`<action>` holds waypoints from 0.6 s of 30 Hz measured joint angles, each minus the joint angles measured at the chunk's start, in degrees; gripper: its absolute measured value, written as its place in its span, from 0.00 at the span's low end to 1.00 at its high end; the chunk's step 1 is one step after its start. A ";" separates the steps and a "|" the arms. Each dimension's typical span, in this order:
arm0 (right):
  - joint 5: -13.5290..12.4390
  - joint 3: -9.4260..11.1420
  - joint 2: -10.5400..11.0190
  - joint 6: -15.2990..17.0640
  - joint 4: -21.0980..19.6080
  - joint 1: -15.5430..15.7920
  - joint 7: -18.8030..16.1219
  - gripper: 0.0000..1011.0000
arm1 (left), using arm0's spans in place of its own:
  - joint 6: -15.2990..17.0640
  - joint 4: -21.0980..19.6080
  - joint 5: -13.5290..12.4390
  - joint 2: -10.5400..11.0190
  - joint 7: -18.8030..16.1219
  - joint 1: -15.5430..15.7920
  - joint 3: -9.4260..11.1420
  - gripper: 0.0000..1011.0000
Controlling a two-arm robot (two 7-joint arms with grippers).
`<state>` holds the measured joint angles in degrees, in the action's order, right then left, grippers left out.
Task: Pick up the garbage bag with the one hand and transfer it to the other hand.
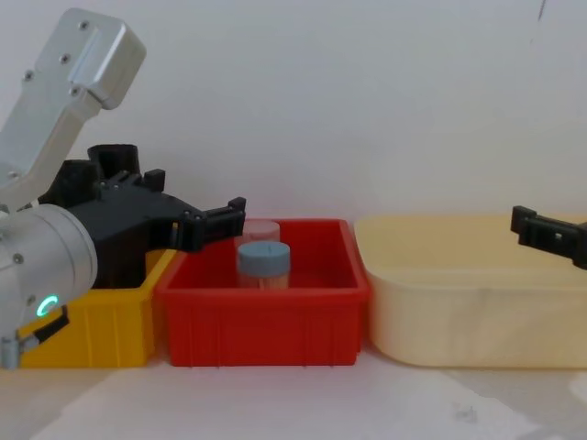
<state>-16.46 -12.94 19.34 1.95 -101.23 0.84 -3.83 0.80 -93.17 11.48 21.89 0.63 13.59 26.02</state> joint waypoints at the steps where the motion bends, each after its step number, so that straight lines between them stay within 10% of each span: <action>1: 0.00 0.00 0.00 0.00 0.00 0.00 0.00 0.99 | 0.00 0.00 0.01 0.00 0.00 0.00 0.00 0.99; 18: 0.00 0.00 0.00 0.00 0.00 0.00 0.00 0.99 | 0.00 0.00 0.00 0.00 0.00 0.00 0.00 0.99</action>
<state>-16.46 -12.94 19.34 1.95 -101.23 0.84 -3.83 0.80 -93.18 11.48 21.89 0.63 13.59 26.03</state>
